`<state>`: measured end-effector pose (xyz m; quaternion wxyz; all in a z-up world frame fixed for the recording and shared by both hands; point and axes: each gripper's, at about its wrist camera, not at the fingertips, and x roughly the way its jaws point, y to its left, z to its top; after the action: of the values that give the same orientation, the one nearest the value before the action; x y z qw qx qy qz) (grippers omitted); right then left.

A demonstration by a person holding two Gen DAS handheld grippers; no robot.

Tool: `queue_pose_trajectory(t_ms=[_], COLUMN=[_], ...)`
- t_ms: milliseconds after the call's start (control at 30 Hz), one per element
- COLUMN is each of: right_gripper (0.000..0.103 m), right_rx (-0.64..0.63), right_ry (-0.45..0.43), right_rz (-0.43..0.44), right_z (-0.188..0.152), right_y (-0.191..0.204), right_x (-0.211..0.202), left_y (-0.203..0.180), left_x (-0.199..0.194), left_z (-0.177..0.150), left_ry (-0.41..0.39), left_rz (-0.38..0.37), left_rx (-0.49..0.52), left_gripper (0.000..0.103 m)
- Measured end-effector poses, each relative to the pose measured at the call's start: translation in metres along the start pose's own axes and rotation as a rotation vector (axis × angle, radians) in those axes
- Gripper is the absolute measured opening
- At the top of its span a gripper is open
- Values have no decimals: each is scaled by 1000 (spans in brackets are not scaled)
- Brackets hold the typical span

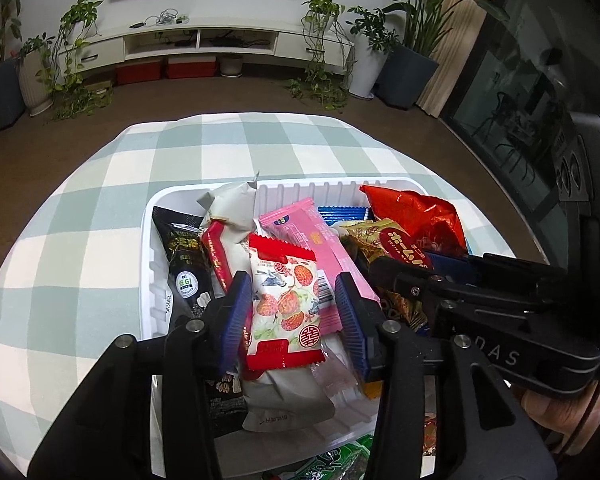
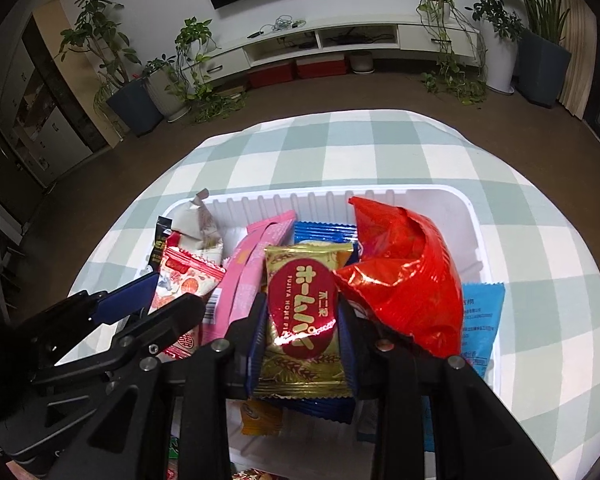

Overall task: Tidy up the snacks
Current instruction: 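Carry both packets into the tray and open both tools, then withdraw both tools from the tray toward the green and brown packets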

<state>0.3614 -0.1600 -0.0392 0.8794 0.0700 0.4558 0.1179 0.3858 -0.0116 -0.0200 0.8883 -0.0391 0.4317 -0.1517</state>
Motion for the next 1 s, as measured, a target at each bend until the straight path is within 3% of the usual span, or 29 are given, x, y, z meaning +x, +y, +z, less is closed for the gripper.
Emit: queue_pose_trajectory(t_ms=[200, 267, 367, 500, 767, 1000], right_gripper=[43, 46, 54, 67, 85, 89], right_rx=[6, 6, 14, 5, -5, -7], right_ry=[-2, -4, -13, -47, -116, -143], right_rz=[-1, -3, -3, -1, 54, 102], right_z=[-3, -6, -9, -14, -48, -98], right_y=[-2, -3, -3, 0, 5, 6], right_x=[-2, -4, -9, -25, -71, -106], left_y=[0, 2, 6, 5, -1, -18], left_x=[-8, -11, -17, -33, -76, -96], left_z=[-4, -6, -9, -14, -49, -98], left_ry=[-6, -4, -8, -18, -43, -20], left_rz=[3, 10, 11, 2, -36, -63], left_rx=[6, 3, -8, -5, -3, 48], left_gripper=[50, 58, 67, 69, 100, 102])
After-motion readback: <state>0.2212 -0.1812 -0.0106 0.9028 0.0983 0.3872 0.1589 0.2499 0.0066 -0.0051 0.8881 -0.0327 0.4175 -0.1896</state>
